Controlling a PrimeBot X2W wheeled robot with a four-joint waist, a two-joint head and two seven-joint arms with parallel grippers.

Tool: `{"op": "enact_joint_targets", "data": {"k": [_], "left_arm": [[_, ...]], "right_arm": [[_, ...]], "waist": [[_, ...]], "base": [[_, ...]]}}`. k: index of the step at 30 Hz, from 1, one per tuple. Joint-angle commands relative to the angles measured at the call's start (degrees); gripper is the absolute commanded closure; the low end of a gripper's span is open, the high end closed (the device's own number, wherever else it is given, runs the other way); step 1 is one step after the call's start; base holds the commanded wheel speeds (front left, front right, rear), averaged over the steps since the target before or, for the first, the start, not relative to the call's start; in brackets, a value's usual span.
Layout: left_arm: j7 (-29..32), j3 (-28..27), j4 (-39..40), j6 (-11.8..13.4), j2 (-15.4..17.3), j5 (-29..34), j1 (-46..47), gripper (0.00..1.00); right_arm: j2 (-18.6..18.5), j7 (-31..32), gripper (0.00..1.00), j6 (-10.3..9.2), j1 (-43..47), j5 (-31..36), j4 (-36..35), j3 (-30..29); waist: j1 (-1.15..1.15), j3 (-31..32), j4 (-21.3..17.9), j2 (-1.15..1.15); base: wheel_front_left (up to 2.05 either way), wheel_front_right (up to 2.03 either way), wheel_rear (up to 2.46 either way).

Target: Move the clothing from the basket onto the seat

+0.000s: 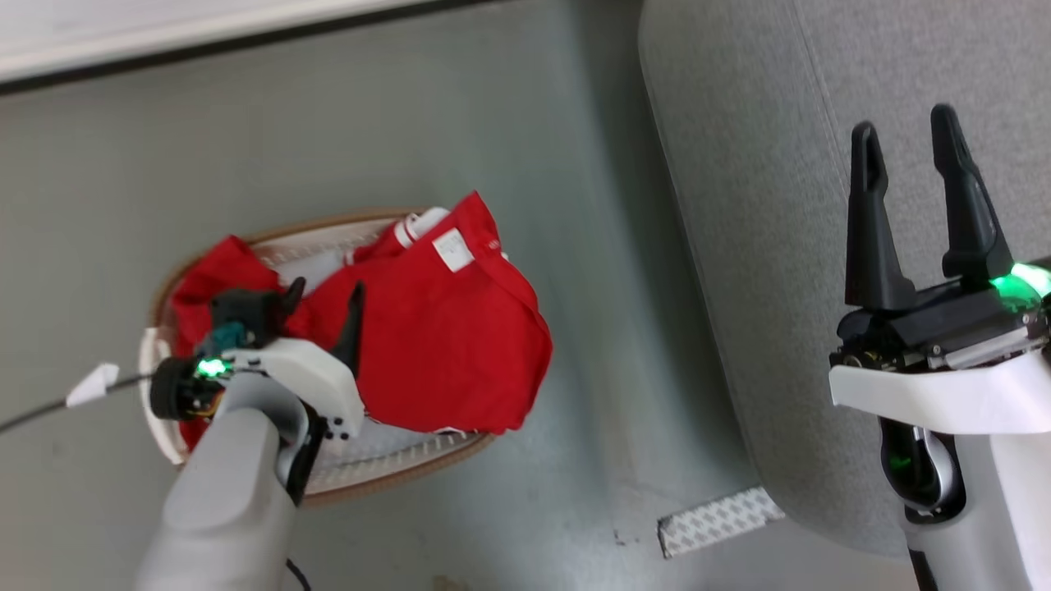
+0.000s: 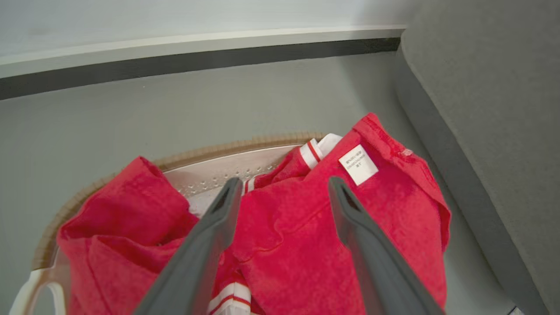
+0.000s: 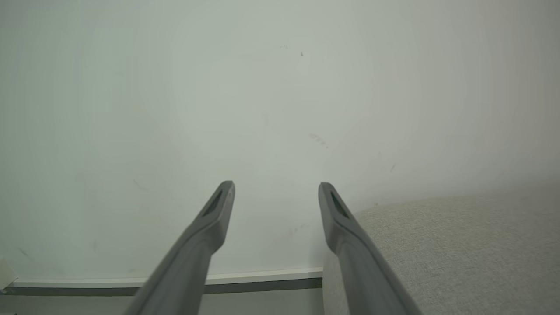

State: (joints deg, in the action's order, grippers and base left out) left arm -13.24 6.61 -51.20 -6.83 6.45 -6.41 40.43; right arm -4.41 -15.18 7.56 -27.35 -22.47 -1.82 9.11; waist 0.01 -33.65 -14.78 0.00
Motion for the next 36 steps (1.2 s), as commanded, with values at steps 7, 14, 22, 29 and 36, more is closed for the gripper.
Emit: {"op": "enact_joint_targets", "data": {"k": [7, 14, 22, 29, 36], "left_arm": [[6.1, 0.4, -13.4, -0.2, 2.7, -2.1, 8.2, 0.00], [10.8, 0.3, -19.6, 2.0, 3.6, -2.8, 11.6, 0.00], [14.8, 1.9, -21.7, 2.3, 5.5, -1.7, 14.1, 0.00], [19.7, 5.3, -22.4, 1.7, 7.2, 0.9, 14.5, 0.00], [23.4, 8.7, -22.7, 0.3, 7.4, 2.4, 14.9, 0.00]], "right_arm": [[1.2, 0.1, 0.00, -0.14, -2.3, -1.2, -3.3, 0.9], [1.5, 0.0, 0.00, -0.14, -2.1, -1.4, -4.4, 0.7], [1.6, 0.1, 0.00, -0.14, -2.9, -4.1, -4.9, 1.3], [1.6, 0.0, 0.00, -0.14, -3.4, -5.6, -5.2, 1.7], [1.6, 0.0, 0.00, -0.14, -4.2, -5.4, -5.4, 2.5]], "waist": [[-0.01, -6.4, -4.4, 0.00], [-0.01, -8.4, -6.2, 0.00], [-0.01, -12.0, -9.3, 0.00], [-0.01, -14.7, -10.9, 0.00], [-0.01, -16.9, -10.8, 0.00]], "base": [[0.00, 0.00, 0.00], [0.00, 0.00, 0.00], [0.00, 0.00, 0.00], [0.00, 0.00, 0.00], [0.00, 0.00, 0.00]]}}
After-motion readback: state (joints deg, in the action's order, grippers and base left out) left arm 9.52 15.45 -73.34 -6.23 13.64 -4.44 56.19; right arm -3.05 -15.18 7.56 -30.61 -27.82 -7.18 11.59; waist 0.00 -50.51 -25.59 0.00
